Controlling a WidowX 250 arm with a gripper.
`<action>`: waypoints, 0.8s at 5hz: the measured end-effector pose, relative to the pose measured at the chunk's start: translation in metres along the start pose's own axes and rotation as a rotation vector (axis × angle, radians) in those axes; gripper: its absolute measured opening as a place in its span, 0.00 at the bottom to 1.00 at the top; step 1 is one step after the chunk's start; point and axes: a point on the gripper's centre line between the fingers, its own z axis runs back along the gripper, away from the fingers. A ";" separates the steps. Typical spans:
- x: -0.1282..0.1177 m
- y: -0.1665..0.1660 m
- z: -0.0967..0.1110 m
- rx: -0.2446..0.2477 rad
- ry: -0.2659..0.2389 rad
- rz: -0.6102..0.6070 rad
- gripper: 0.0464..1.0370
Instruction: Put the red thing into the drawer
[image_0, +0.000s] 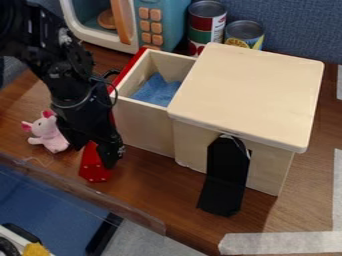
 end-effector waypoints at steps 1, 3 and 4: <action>-0.003 0.005 -0.007 -0.005 0.026 0.030 0.96; -0.013 0.010 -0.023 0.001 0.086 0.187 0.91; -0.014 0.014 -0.025 -0.001 0.103 0.223 0.78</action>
